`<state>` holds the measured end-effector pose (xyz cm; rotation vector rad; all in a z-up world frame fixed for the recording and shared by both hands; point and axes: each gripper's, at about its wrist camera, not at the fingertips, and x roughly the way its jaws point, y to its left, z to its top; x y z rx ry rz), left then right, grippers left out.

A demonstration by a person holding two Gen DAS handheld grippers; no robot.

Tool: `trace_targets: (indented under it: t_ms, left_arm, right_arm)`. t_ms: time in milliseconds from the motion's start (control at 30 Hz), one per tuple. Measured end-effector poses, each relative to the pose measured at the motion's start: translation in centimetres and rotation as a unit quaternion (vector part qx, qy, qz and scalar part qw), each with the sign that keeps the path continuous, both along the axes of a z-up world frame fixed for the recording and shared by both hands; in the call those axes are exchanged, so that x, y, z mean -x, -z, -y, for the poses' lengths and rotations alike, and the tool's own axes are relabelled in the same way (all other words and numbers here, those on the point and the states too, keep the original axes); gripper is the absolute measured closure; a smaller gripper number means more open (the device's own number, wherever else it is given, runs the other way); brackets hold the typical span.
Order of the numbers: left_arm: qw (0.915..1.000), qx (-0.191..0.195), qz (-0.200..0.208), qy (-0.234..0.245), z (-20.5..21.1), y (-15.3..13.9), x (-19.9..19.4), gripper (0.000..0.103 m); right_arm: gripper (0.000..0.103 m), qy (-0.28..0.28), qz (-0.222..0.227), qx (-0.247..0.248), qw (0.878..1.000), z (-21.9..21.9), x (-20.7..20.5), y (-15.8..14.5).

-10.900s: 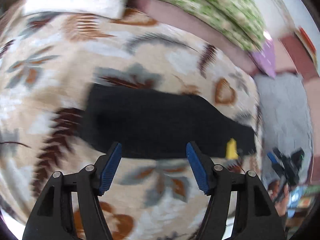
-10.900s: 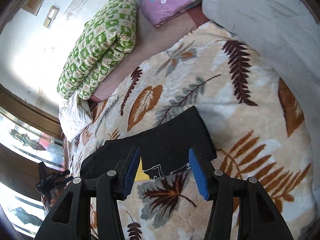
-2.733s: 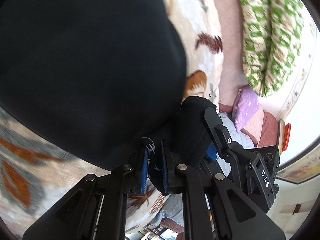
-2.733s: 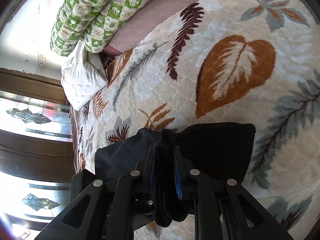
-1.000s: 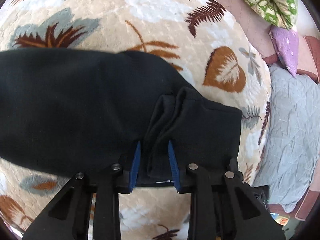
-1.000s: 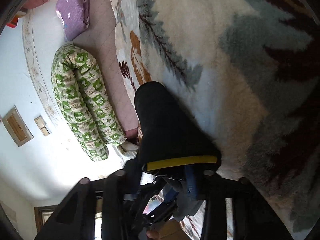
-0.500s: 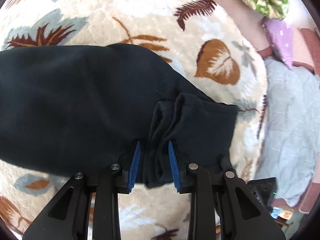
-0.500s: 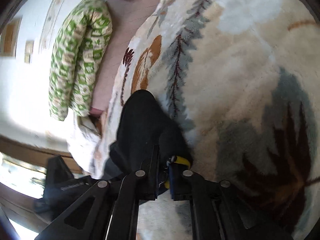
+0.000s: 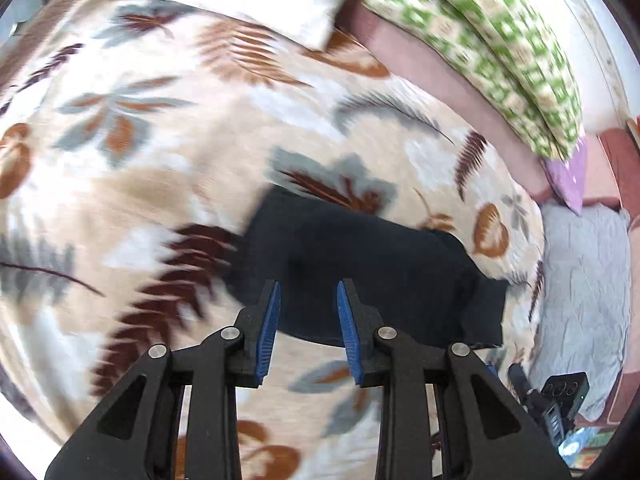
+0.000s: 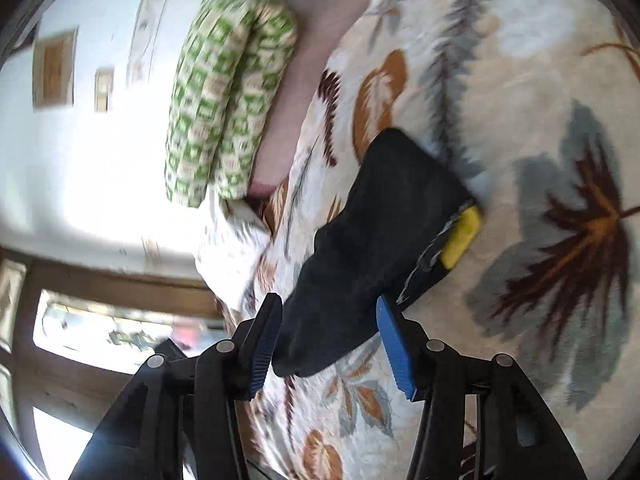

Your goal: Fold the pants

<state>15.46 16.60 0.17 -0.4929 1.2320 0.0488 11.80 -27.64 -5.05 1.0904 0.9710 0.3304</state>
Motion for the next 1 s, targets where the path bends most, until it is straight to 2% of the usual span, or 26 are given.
trace_targets:
  t_ms: [67, 133, 233, 333, 467, 500, 533, 567, 700, 800, 833, 900, 933, 967, 1000]
  left_arm:
    - [0.9998, -0.01, 0.002, -0.018, -3.1, -0.2, 0.7, 0.072]
    - [0.9995, -0.015, 0.001, -0.028, -4.7, 0.3, 1.1, 0.063]
    - [0.9994, 0.004, -0.002, -0.034, -7.0, 1.4, 1.5, 0.063]
    - [0.999, 0.027, -0.012, -0.034, -8.4, 2.7, 1.7, 0.063]
    - [0.9982, 0.046, -0.019, -0.034, -9.8, 4.0, 2.0, 0.063]
    - [0.9977, 0.055, -0.02, -0.035, -10.3, 4.3, 2.0, 0.063]
    - [0.9973, 0.061, -0.02, -0.037, -10.6, 4.5, 2.1, 0.063]
    - [0.9967, 0.068, -0.02, -0.04, -11.0, 4.8, 2.1, 0.063]
    - [0.9953, 0.084, -0.023, -0.044, -11.9, 5.7, 2.0, 0.063]
    - [0.995, 0.087, -0.028, -0.042, -11.9, 6.3, 1.9, 0.063]
    - [0.9948, 0.088, -0.029, -0.041, -11.8, 6.5, 1.7, 0.063]
    - [0.9945, 0.092, -0.03, -0.041, -11.6, 6.7, 1.4, 0.063]
    - [0.9942, 0.094, -0.03, -0.042, -11.5, 6.8, 1.3, 0.063]
    - [0.9938, 0.099, -0.029, -0.043, -11.3, 6.8, 1.1, 0.063]
    - [0.993, 0.106, -0.028, -0.043, -11.2, 6.9, 0.8, 0.063]
  right_arm:
    - [0.047, -0.059, 0.013, 0.048, 0.997, -4.3, -1.2, -0.4]
    - [0.047, -0.132, 0.029, 0.096, 0.986, -9.6, -2.3, -0.6]
    - [0.047, -0.212, 0.068, 0.172, 0.96, -16.9, -2.5, -0.9]
    - [0.045, -0.27, 0.106, 0.238, 0.927, -23.6, -2.6, -1.1]
    - [0.043, -0.308, 0.147, 0.316, 0.885, -29.3, -2.4, -1.1]
    - [0.041, -0.312, 0.163, 0.337, 0.873, -30.4, -2.4, -1.1]
    - [0.033, -0.318, 0.173, 0.356, 0.862, -31.3, -2.3, -1.0]
    - [0.029, -0.324, 0.174, 0.369, 0.854, -32.2, -3.0, -0.9]
    - [0.028, -0.354, 0.151, 0.418, 0.823, -35.4, -3.8, 1.5]
    - [0.025, -0.342, 0.147, 0.43, 0.822, -35.7, -4.2, 2.8]
    - [0.025, -0.339, 0.155, 0.438, 0.818, -35.8, -4.2, 3.0]
    - [0.026, -0.344, 0.166, 0.468, 0.797, -36.8, -4.0, 3.4]
    - [0.029, -0.34, 0.172, 0.474, 0.794, -36.9, -4.0, 3.5]
    - [0.04, -0.334, 0.174, 0.473, 0.797, -36.7, -4.1, 3.5]
    - [0.046, -0.323, 0.175, 0.47, 0.802, -36.2, -4.4, 3.4]
